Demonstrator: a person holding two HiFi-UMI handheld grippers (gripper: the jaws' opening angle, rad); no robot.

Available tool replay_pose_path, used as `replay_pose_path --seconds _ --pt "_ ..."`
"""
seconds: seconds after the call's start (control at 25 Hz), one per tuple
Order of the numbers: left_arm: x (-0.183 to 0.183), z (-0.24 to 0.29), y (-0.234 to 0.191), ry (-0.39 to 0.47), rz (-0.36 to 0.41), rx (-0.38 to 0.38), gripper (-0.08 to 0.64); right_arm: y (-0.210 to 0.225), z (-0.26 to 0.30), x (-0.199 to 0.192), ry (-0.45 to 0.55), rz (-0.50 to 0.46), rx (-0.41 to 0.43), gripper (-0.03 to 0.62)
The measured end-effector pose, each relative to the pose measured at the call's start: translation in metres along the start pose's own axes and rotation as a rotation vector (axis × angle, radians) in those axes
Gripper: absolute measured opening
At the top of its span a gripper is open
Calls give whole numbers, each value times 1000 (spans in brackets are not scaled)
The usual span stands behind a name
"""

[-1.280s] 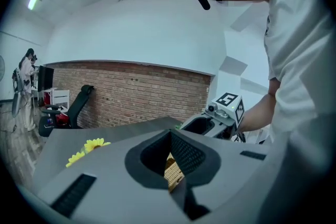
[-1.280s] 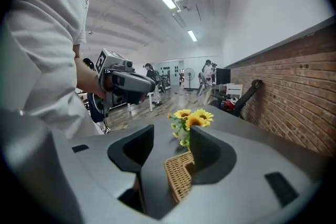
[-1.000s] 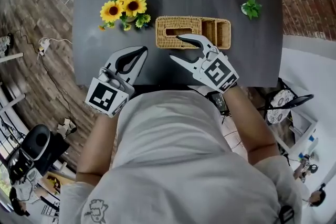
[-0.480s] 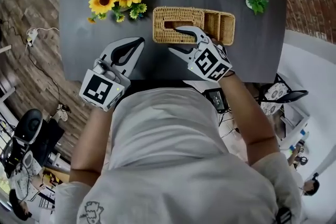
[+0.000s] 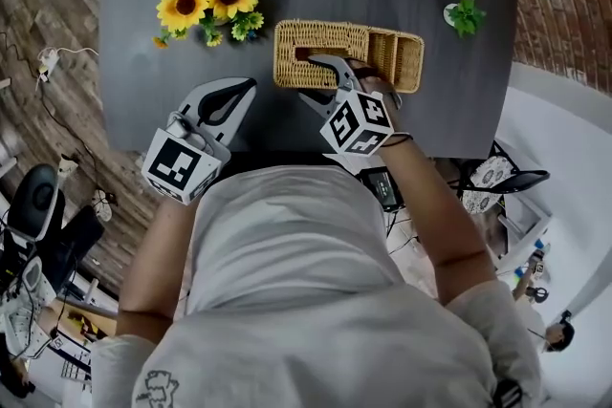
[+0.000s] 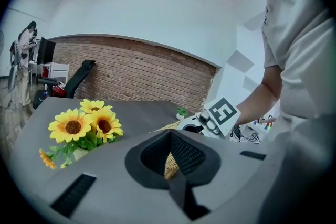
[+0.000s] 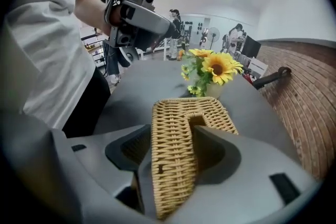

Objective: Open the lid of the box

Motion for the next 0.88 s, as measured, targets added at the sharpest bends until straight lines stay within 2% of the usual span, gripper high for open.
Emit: replay_pose_path --seconds 0.44,0.8,0.88 --pt "-1 0 -1 -4 -11 -8 11 -1 5 -1 -27 -85 -16 247" --pt "12 8 -3 13 -24 -26 11 7 -17 16 -41 -24 113 233" --pt "16 9 -6 28 -46 -31 11 9 -21 19 -57 -27 149 232"
Point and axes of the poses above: the fingertips, and each gripper's own axes: z forward along the fingers, y to its right, x out of its top, the point moved 4 cm from there along -z, backward along the fingers, and after that the axes turned 4 degrees about z, right-handed, at the moved point
